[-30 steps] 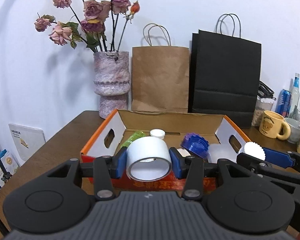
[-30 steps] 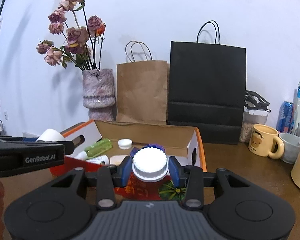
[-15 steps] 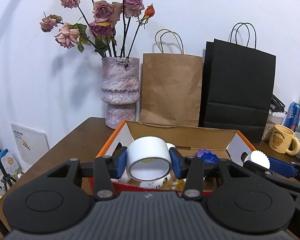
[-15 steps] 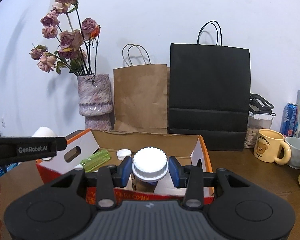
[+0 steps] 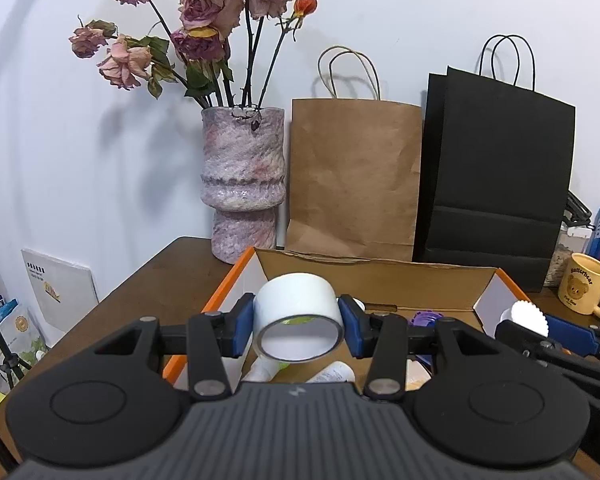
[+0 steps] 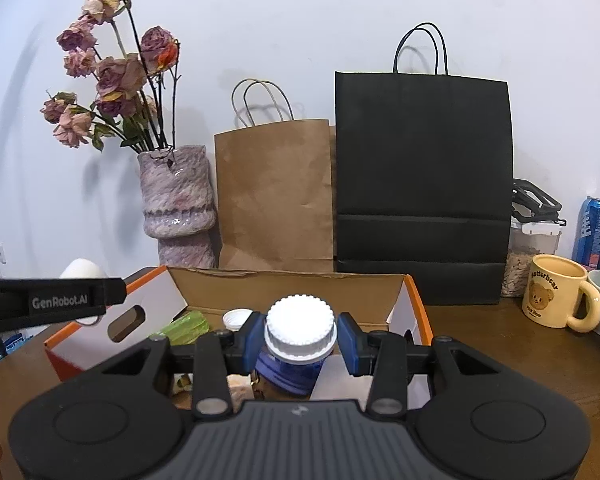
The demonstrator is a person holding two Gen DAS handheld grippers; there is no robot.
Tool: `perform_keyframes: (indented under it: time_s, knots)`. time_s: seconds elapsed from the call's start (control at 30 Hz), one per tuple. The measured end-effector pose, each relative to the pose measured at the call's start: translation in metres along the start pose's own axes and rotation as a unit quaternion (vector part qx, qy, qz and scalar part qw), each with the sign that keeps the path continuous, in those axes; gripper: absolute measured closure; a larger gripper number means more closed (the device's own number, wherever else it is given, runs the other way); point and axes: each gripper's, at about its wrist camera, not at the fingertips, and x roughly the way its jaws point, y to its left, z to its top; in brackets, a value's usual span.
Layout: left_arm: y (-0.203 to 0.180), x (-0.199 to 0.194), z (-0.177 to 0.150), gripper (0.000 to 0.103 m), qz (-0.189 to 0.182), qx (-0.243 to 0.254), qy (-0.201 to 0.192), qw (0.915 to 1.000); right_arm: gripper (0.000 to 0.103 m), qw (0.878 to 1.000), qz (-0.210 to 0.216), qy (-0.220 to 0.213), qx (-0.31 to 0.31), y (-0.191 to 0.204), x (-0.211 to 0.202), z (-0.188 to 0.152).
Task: Organize rigid objects
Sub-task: 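Open both grippers to drop the tape roll and ridged cap into the box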
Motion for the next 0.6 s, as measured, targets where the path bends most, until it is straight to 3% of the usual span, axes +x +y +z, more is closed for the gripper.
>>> perform_keyframes:
  time_s: [0.6]
  knots:
    - [-0.003, 0.052, 0.007, 0.057, 0.005, 0.021, 0.007, 0.9997, 0.064, 1.000, 0.005, 0.006, -0.008, 0.000, 0.049, 0.012]
